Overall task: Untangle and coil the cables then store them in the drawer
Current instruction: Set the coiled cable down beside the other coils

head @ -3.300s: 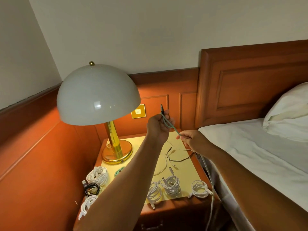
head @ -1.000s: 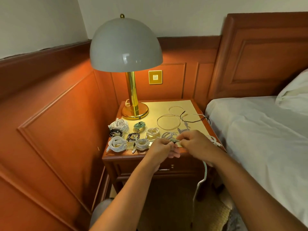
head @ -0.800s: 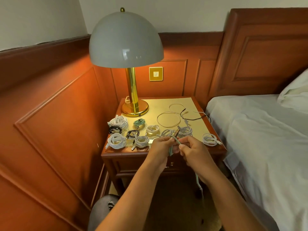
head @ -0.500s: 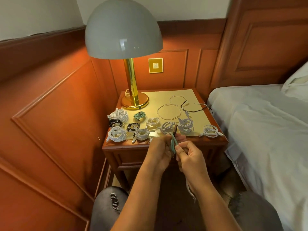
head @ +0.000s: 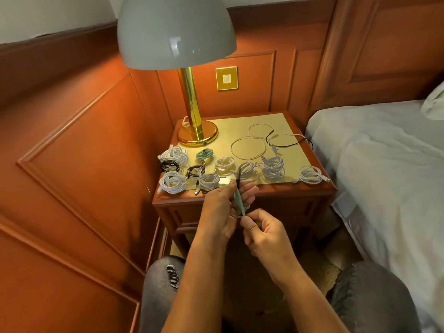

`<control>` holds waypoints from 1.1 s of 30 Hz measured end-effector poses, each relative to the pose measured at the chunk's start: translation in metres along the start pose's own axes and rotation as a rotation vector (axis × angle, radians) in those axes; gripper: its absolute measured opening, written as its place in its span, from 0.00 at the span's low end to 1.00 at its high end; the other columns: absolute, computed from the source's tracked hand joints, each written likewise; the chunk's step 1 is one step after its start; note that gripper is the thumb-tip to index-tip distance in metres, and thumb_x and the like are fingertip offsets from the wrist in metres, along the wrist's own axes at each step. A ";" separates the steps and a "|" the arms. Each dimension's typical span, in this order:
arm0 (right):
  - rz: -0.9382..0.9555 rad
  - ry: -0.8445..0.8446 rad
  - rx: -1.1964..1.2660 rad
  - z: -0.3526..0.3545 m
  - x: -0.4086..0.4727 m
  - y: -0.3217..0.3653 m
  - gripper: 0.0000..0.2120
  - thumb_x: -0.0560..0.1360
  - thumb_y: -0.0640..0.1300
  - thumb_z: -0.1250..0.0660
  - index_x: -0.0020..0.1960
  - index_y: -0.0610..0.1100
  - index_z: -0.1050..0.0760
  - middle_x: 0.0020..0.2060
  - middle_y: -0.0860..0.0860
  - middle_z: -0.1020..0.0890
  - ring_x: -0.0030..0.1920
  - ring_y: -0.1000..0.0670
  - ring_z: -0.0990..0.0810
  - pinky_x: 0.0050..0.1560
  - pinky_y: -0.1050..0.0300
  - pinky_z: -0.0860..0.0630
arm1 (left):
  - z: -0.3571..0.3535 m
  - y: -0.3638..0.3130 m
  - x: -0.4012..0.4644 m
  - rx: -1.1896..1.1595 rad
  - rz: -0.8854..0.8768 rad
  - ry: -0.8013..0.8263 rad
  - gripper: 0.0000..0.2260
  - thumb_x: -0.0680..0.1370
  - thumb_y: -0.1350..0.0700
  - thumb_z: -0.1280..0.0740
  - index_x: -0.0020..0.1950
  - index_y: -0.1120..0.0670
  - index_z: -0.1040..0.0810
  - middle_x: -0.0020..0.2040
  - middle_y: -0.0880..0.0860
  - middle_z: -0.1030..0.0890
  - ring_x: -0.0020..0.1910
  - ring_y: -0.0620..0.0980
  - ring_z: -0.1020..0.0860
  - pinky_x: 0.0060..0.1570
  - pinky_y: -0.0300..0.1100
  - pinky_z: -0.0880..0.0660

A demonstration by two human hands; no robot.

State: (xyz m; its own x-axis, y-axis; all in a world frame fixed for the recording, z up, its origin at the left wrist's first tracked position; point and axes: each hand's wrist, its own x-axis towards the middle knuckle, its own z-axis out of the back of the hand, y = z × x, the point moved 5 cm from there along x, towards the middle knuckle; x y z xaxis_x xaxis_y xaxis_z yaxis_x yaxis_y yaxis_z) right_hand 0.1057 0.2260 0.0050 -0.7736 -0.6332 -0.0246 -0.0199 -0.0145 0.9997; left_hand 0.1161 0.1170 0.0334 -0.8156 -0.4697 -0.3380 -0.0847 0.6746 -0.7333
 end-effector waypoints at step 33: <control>0.028 0.068 -0.536 0.079 0.067 0.039 0.13 0.76 0.48 0.31 0.38 0.39 0.21 0.25 0.52 0.26 0.24 0.59 0.33 0.29 0.64 0.36 | -0.028 -0.015 -0.034 0.298 -0.088 0.460 0.13 0.80 0.61 0.42 0.53 0.67 0.21 0.41 0.61 0.19 0.35 0.53 0.21 0.40 0.39 0.22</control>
State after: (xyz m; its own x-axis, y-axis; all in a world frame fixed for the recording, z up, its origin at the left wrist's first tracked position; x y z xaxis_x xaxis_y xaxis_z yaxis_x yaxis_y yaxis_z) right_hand 0.0029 0.2445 0.0425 -0.7259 -0.6876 -0.0160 0.3395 -0.3784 0.8611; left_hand 0.1290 0.1383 0.0722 -0.9844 -0.1744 -0.0245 -0.0523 0.4221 -0.9050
